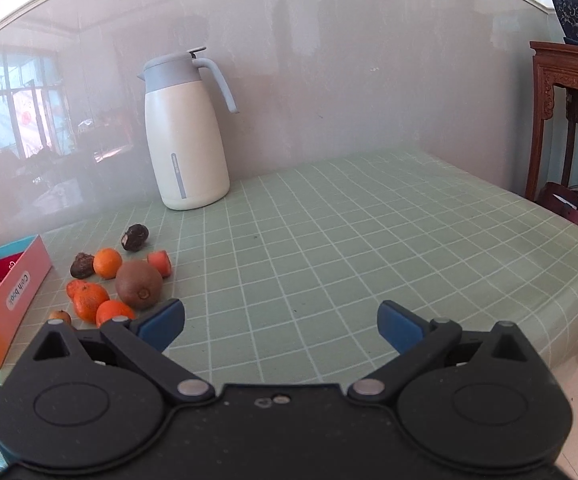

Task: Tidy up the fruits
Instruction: 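Reach the left tool to the brown round fruit and close on it, then carry the brown fruit with the left tool over the box and release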

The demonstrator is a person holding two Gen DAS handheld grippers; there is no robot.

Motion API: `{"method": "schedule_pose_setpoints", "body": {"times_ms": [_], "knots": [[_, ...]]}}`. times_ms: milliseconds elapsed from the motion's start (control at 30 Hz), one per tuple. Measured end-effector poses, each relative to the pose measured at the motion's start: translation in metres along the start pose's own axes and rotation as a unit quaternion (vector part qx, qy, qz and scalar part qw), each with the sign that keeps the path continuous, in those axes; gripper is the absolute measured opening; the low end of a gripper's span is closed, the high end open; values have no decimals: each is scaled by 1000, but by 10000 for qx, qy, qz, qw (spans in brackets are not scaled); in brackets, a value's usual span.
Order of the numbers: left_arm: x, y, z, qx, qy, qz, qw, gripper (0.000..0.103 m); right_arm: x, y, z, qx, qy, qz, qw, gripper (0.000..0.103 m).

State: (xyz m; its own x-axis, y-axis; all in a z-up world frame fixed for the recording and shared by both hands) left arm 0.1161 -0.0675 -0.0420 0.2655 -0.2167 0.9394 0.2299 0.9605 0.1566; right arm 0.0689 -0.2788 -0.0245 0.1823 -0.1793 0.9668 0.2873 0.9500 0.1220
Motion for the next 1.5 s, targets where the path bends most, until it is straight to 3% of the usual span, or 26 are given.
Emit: {"method": "schedule_pose_setpoints", "body": {"times_ms": [67,300,567,900,1167,1300,1500], "knots": [[-1,0,-9,-13,55,107,9999,102,1,1,0,32,-6,-12,10000,103],[-9,-8,-40,-272,472,404,9977,59,1,1,-4,42,58,-103,9999,103],[-11,-10,-42,-221,358,637,9971,30,0,-5,-7,111,151,-291,9994,103],[4,-1,-27,-82,-56,568,9983,30,-3,-7,-10,123,207,-415,9988,103],[25,70,0,940,-563,793,9908,30,-5,10,-12,134,216,-207,9995,103],[22,115,-1,1441,-429,921,9843,30,-8,26,-16,235,289,-159,9992,103],[-4,167,-10,1899,86,1325,9728,30,-13,59,-20,501,369,49,9980,103]]}}
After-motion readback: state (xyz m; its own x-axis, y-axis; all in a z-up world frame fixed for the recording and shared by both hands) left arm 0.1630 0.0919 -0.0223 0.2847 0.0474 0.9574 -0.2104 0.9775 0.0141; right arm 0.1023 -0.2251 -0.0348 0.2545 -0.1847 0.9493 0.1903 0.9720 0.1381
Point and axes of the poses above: each gripper's, at about its wrist camera, not at the fingertips, and z roughly against the way its jaws point, y to its left, x to its top, the point moved 6 cm from there along -z, roughly the way its jaws point, and after that the axes turned 15 degrees about -y, right-handed, at the moved point
